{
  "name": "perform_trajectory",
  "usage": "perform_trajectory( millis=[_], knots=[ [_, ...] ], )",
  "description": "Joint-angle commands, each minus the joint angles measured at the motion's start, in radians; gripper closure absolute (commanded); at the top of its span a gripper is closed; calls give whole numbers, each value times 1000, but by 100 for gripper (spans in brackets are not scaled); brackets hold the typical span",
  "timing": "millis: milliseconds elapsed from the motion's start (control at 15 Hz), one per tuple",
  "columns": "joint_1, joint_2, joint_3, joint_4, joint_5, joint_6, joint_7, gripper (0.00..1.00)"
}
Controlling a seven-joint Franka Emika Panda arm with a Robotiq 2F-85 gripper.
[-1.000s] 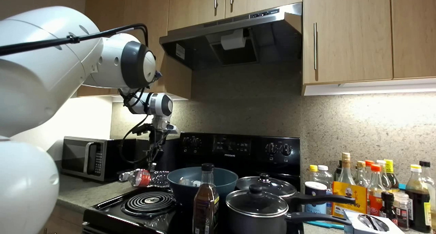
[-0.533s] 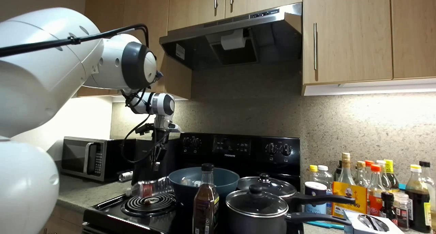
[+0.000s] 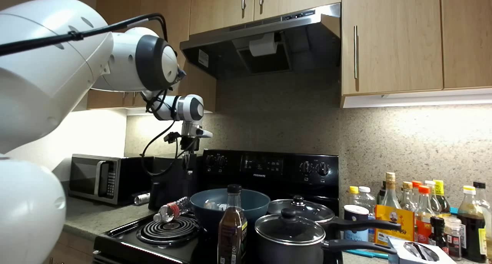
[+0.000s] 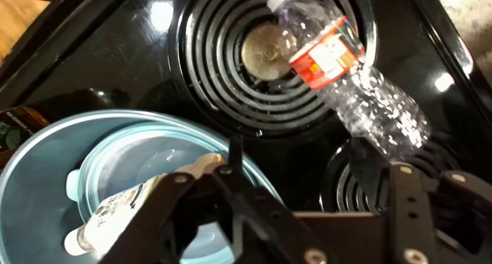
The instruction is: Remove the bottles from the bowl and put them on the stove
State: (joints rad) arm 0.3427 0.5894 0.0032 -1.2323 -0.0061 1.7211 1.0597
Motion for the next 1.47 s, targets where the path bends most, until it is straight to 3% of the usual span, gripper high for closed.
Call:
perform_trajectory(
  millis=[0,133,533,800,933,1000,1200,1400],
  knots=[
    [-13,-143,-37,-165,13,140,114,1],
    [-18,-204,-67,-243,16,211,179,0],
    [-100,-376,-55,-513,-12,394,426,0],
    [-135,-486,-48,-683,-19,443,614,0],
    [-156,-530,-34,-744,1,477,641,0],
    [-164,-446,-24,-633,-12,418,591,0],
    [-175,-497,-16,-696,-10,440,612,0],
    [-178,-478,-11,-686,-6,438,620,0]
  ],
)
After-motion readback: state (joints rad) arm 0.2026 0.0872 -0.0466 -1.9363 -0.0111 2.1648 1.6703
